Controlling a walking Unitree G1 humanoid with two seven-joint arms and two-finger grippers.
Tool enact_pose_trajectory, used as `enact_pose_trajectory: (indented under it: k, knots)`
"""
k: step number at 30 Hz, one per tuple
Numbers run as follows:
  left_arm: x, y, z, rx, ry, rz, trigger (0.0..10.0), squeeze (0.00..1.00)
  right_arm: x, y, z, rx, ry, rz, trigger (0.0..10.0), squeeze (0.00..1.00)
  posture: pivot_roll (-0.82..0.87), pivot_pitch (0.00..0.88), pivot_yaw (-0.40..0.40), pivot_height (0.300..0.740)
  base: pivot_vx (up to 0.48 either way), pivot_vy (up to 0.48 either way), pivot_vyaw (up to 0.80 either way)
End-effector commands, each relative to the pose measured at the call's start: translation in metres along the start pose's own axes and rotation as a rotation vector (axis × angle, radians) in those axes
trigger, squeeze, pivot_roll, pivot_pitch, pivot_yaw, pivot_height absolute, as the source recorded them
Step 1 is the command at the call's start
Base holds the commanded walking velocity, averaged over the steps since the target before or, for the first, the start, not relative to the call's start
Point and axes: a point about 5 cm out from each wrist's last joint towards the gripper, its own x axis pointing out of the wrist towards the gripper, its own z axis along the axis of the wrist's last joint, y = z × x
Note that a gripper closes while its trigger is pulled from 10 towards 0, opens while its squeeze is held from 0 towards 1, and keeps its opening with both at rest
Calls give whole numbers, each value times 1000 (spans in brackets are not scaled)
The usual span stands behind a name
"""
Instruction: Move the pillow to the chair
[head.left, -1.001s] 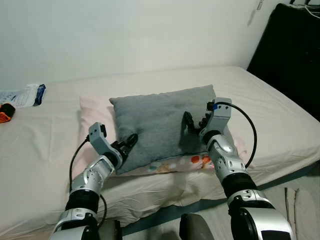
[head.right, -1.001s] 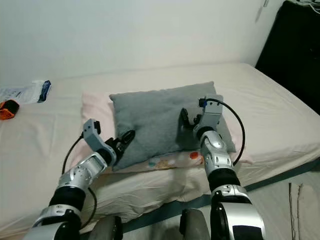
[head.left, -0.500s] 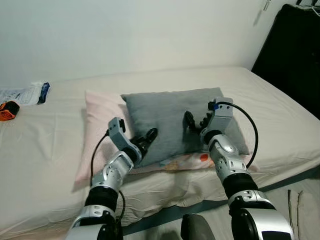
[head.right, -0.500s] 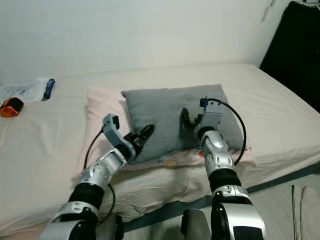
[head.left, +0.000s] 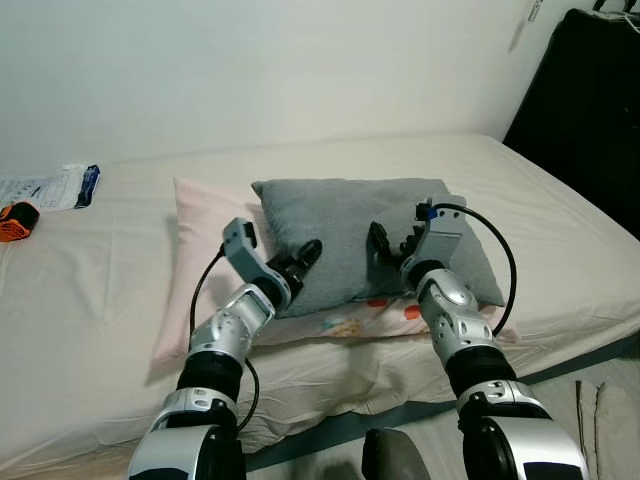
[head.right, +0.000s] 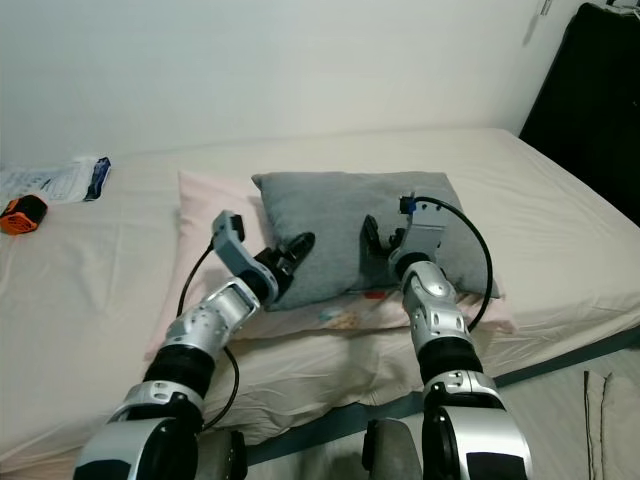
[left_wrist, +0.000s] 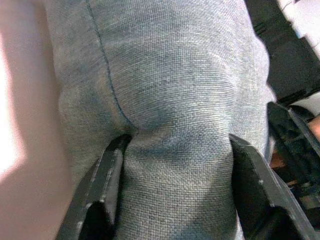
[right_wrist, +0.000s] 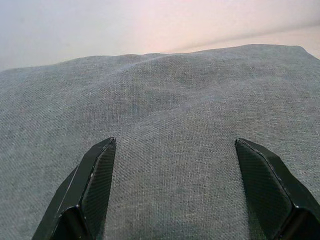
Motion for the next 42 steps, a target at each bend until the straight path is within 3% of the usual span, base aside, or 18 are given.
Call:
enact_pose_trajectory:
  k: [1,2,4,6,12,19,21,22,24,27,29,31,33,38,40,42]
  knots:
    - [7,-15,-12,30,53,-34,3098,0,-1,0,-5,12,23,-4,10000,0,-25,0,-63,601,0,0,0]
    - [6,-14,-17,108,82,-30,0,0,-1,-1,-5,12,22,-8,10000,0,-24,0,-61,601,0,0,0]
    - [6,-14,-17,108,82,-30,0,0,-1,-1,-5,12,22,-8,10000,0,-24,0,-61,601,0,0,0]
    - [3,-9,-21,179,108,-18,0,0,-1,-3,-5,7,23,-14,10000,0,-25,0,-65,601,0,0,0]
    - [1,-6,-18,180,98,-4,0,0,-1,-4,-5,3,25,-16,10000,0,-24,0,-68,601,0,0,0]
    - [-14,13,22,121,-14,-26,0,0,2,-1,-1,-6,24,-5,10000,0,-17,0,-84,601,0,0,0]
    - [-29,31,48,142,-75,-7,0,0,3,-1,1,-8,22,-3,10000,0,-12,0,-88,601,0,0,0]
    - [-29,31,48,142,-75,-7,0,0,3,-1,1,-8,22,-3,10000,0,-12,0,-88,601,0,0,0]
    - [-41,46,64,165,-118,37,0,0,3,-1,1,-7,21,-3,10000,0,-10,0,-88,601,0,0,0]
    - [-43,49,67,172,-125,49,0,0,3,-1,1,-7,20,-3,10000,0,-10,0,-88,601,0,0,0]
    - [-67,74,86,203,-174,117,0,0,3,-2,2,-6,17,-2,10000,0,-10,0,-85,601,0,0,0]
    - [-67,74,86,203,-174,117,0,0,3,-2,2,-6,17,-2,10000,0,-10,0,-85,601,0,0,0]
    - [-87,90,98,219,-205,164,0,0,2,-3,2,-2,12,-3,10000,0,-6,0,-87,601,0,0,0]
    - [-97,100,97,229,-205,219,0,0,2,-4,5,20,-16,-19,10000,0,-6,0,-87,601,0,0,0]
    - [-103,113,91,220,-212,323,0,0,2,-9,13,62,-68,-48,10000,0,-9,0,-88,601,0,0,0]
    - [-103,117,86,216,-202,355,0,0,2,-12,13,77,-65,-59,10000,0,-9,0,-88,601,0,0,0]
